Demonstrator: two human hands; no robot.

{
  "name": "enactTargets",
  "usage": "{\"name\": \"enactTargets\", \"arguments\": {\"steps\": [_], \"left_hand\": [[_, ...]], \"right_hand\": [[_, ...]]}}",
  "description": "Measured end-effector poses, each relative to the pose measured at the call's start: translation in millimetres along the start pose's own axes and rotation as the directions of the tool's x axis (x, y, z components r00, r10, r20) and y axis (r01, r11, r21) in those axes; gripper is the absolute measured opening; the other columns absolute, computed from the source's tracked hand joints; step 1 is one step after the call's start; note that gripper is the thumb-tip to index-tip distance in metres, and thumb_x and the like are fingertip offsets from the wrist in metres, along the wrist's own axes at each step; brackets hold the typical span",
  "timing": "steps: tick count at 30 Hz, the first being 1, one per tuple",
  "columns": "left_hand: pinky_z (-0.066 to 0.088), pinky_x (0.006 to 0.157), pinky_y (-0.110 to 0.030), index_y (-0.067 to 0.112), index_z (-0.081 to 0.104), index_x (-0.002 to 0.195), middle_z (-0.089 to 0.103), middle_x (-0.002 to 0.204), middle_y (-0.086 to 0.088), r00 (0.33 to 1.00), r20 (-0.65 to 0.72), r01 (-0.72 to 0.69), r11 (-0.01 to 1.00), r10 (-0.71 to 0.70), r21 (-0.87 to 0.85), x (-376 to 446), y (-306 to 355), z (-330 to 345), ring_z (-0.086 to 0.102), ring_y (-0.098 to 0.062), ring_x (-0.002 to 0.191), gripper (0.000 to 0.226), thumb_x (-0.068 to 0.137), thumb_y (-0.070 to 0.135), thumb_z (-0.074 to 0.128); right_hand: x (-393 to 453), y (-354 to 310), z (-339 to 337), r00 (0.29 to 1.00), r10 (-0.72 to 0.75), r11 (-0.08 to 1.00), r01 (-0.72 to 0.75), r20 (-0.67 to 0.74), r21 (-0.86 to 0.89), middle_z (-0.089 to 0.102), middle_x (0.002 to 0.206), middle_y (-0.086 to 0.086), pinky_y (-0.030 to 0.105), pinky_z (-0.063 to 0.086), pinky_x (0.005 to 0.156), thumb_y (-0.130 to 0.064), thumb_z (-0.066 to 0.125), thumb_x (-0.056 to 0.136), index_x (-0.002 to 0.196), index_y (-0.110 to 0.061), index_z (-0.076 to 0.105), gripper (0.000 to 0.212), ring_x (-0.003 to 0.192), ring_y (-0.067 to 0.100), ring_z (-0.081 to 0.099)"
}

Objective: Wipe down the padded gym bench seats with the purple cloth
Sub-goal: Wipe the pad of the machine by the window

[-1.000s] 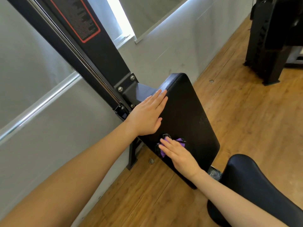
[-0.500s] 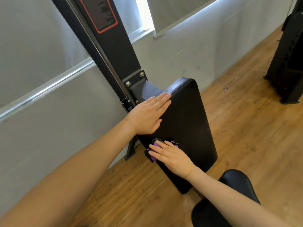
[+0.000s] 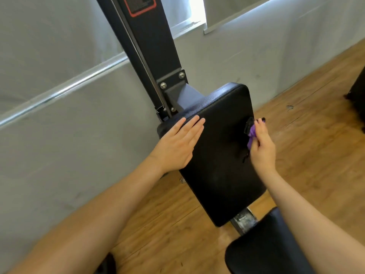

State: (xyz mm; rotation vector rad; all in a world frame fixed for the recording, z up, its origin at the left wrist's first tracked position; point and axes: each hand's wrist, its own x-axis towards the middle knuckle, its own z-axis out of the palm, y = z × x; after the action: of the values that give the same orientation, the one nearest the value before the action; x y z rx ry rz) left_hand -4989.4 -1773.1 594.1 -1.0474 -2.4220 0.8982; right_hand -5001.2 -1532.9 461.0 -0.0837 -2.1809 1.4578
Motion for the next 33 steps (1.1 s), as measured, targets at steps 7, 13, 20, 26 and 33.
{"name": "enactTargets", "arguments": {"steps": [7,13,20,26,33], "left_hand": [[0.006,0.117,-0.042,0.001,0.025,0.141,0.034,0.152,-0.014,0.976,0.054,-0.216,0.963,0.21,0.163,0.4,3.1,6.4,0.027,-0.028,0.143,0.068,0.088,0.036,0.049],[-0.001,0.116,-0.044,0.001,0.012,0.143,0.021,0.156,-0.016,0.958,0.074,-0.287,0.93,0.277,0.229,7.0,6.1,7.0,0.015,-0.03,0.146,0.065,0.095,0.036,0.037],[-0.004,0.115,-0.045,-0.003,0.011,0.142,0.021,0.155,-0.021,0.928,0.103,-0.373,0.904,0.359,0.21,15.1,3.9,8.9,0.016,-0.034,0.145,0.065,0.096,0.04,0.024],[0.005,0.116,-0.044,-0.003,0.025,0.139,0.036,0.149,-0.021,0.916,0.004,-0.396,0.903,0.401,0.169,16.0,0.8,21.8,0.03,-0.034,0.141,0.066,0.091,0.041,0.03],[0.002,0.116,-0.044,-0.003,0.024,0.14,0.033,0.15,-0.02,0.922,-0.021,-0.376,0.906,0.387,0.192,13.8,1.2,23.2,0.027,-0.033,0.142,0.069,0.092,0.046,0.038]], "right_hand": [[-56.6,-27.8,67.1,0.953,0.262,0.964,-0.265,-0.151,0.0,0.028,0.152,0.005,0.024,0.016,0.115,0.012,0.044,0.089,0.145,-0.008,0.028,0.062,0.141,0.013,0.022],[-158.0,-46.5,112.5,0.992,0.117,0.993,-0.116,0.047,-0.026,0.023,0.148,-0.006,0.035,0.021,0.114,0.016,0.052,0.084,0.139,-0.015,0.025,0.069,0.14,0.012,0.019],[-98.1,-47.9,60.0,0.926,0.341,0.89,-0.261,-0.165,0.374,0.039,0.138,-0.01,0.005,0.031,0.101,0.003,0.043,0.095,0.141,-0.013,0.034,0.049,0.127,-0.008,0.037],[-30.5,-68.9,56.0,0.926,0.305,0.85,-0.16,-0.222,0.503,0.041,0.142,-0.009,0.003,0.03,0.1,-0.001,0.041,0.097,0.143,-0.021,0.032,0.051,0.129,-0.002,0.037],[-42.6,-36.1,75.4,0.957,0.135,0.991,-0.129,-0.256,0.04,0.024,0.153,0.01,0.035,0.021,0.116,0.0,0.04,0.095,0.143,-0.005,0.031,0.049,0.14,0.014,0.014]]}}
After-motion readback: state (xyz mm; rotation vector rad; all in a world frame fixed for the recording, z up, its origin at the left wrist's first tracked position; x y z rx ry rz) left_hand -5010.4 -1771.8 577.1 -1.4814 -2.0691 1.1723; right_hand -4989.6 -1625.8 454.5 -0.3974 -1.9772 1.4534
